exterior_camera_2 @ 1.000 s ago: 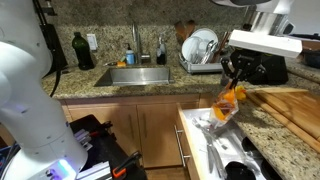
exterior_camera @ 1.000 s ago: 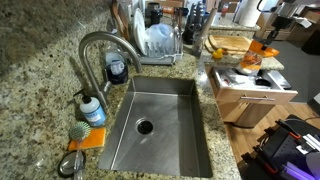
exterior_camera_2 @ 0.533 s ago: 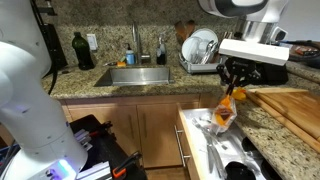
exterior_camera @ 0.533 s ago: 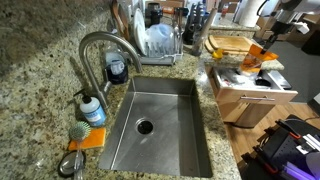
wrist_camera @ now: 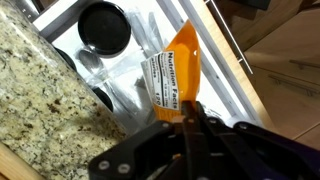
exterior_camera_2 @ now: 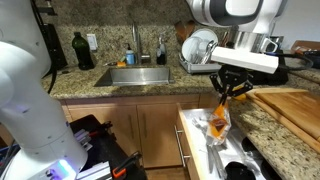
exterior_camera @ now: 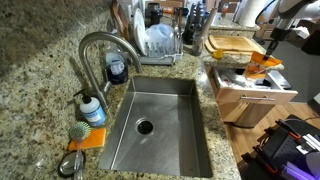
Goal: Place the orange pack inside the open drawer, take the pack out of the drawer and put it on the countertop
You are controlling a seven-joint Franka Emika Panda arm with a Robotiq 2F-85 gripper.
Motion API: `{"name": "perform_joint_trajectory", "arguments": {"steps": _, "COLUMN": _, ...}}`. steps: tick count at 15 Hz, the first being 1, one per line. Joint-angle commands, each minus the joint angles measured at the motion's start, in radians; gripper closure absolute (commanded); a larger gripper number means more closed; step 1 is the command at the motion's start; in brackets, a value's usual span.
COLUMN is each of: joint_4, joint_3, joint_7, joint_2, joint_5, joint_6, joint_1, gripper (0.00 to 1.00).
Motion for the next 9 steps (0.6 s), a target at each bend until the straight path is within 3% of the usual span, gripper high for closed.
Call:
{"name": "perform_joint_trajectory", "arguments": {"steps": 1, "joint_4": -0.037, "joint_3": -0.012, "joint_7": 0.033, "joint_2": 0.002, "joint_5": -0.023, "joint_6": 0.043, "joint_1": 0.012, "gripper": 1.00}}
{"name": "perform_joint_trajectory", "arguments": {"steps": 7, "joint_4": -0.053, "joint_3": -0.008, "joint_7": 0.057, "joint_2": 0.017, "joint_5": -0.020, "joint_6": 0.086, "joint_1": 0.014, "gripper": 1.00}}
{"name": "perform_joint_trajectory", "arguments": {"steps": 8, "joint_4": -0.054, "joint_3": -0.008, "joint_7": 0.066, "joint_2": 0.019, "joint_5": -0.017, "joint_6": 0.096, "joint_1": 0.014, "gripper": 0.92}}
{"name": "perform_joint_trajectory", "arguments": {"steps": 9, "joint_4": -0.054, "joint_3": -0.008, "joint_7": 0.068, "joint_2": 0.021, "joint_5": -0.017, "joint_6": 0.103, "joint_1": 0.013, "gripper": 0.72}}
